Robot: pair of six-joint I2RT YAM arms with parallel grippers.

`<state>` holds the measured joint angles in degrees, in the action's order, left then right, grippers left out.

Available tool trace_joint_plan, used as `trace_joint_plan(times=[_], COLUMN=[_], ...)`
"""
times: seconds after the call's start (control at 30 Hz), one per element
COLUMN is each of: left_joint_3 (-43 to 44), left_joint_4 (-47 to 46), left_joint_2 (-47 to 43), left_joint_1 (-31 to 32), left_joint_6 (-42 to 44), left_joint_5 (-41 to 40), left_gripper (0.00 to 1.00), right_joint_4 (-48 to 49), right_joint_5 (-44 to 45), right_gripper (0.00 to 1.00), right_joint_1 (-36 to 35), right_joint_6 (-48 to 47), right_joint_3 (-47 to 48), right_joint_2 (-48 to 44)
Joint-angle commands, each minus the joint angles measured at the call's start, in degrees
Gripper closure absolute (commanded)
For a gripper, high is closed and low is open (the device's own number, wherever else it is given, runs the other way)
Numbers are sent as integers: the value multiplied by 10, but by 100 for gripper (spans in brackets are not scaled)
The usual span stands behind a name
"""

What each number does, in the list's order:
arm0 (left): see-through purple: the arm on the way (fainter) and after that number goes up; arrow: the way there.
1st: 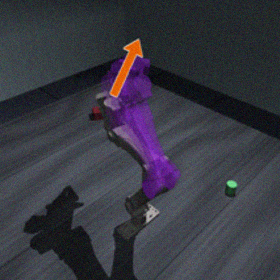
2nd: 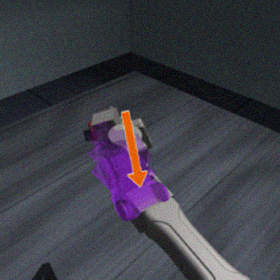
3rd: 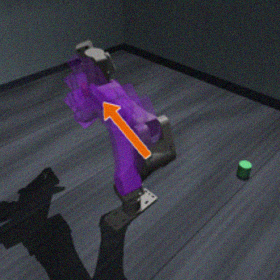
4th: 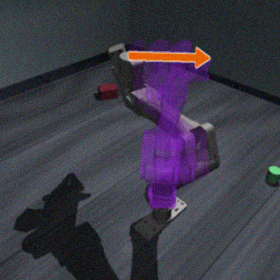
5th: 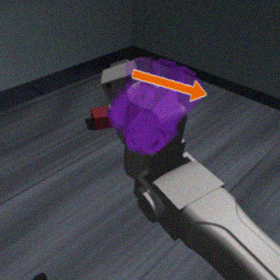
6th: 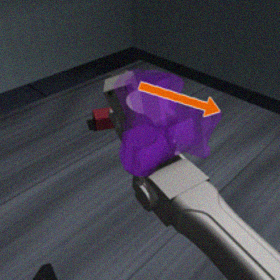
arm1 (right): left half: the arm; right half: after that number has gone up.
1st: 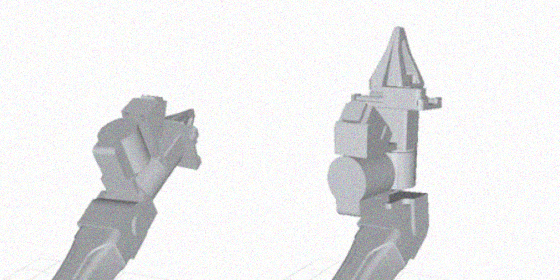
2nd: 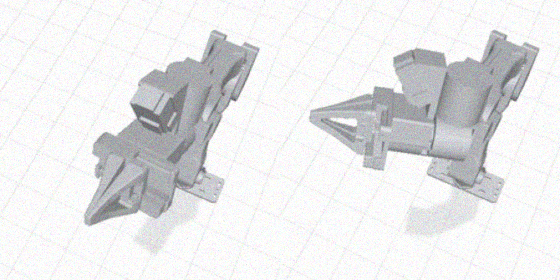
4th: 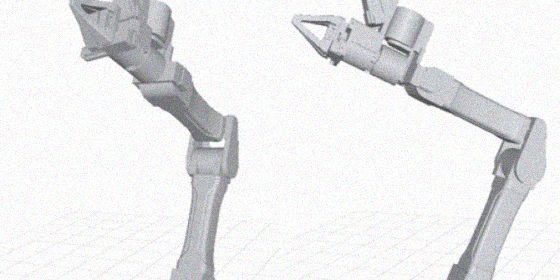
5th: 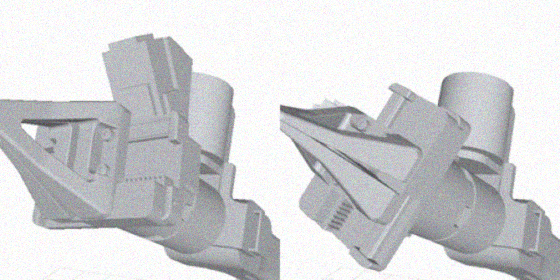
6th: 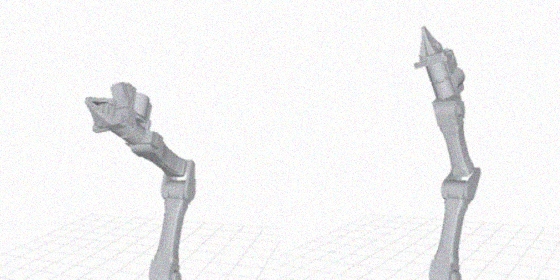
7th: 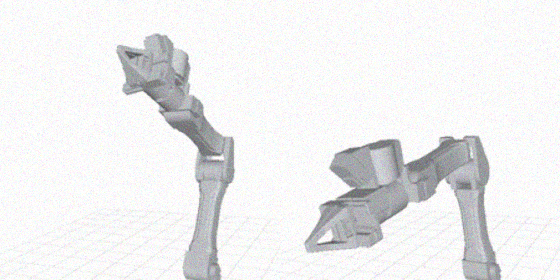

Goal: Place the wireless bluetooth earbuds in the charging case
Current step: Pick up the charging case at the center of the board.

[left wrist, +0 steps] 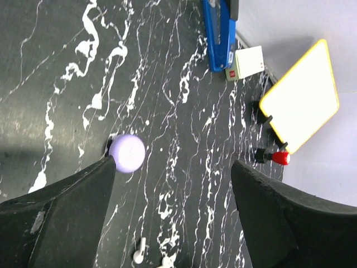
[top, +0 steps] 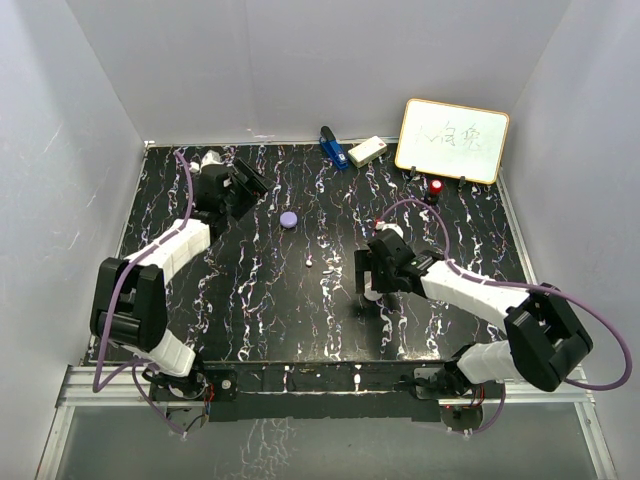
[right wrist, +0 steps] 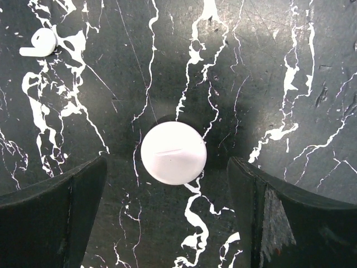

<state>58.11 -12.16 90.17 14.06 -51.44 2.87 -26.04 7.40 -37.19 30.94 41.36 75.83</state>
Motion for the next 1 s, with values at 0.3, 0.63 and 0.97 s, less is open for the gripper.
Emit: trace_joint_plan(times=[0.3,0.63,0.97], left_joint_3=[-35,-45,-49], left_joint_4=[36,32,35], left_joint_2=[-56,-55,-60], left_joint_1=[1,0,0], left_joint_6=[-2,-11,-9], left_joint_5=[41,45,47], left_gripper=[17,17,17], right_joint_4=[16,-7,-8], right_joint_5=[17,84,112], right_gripper=[20,25,43], right_joint_1=[-14,-58,-75], right_joint_6=[15,28,42], right_joint_3=[-6,8,12], right_joint_2=[38,77,99])
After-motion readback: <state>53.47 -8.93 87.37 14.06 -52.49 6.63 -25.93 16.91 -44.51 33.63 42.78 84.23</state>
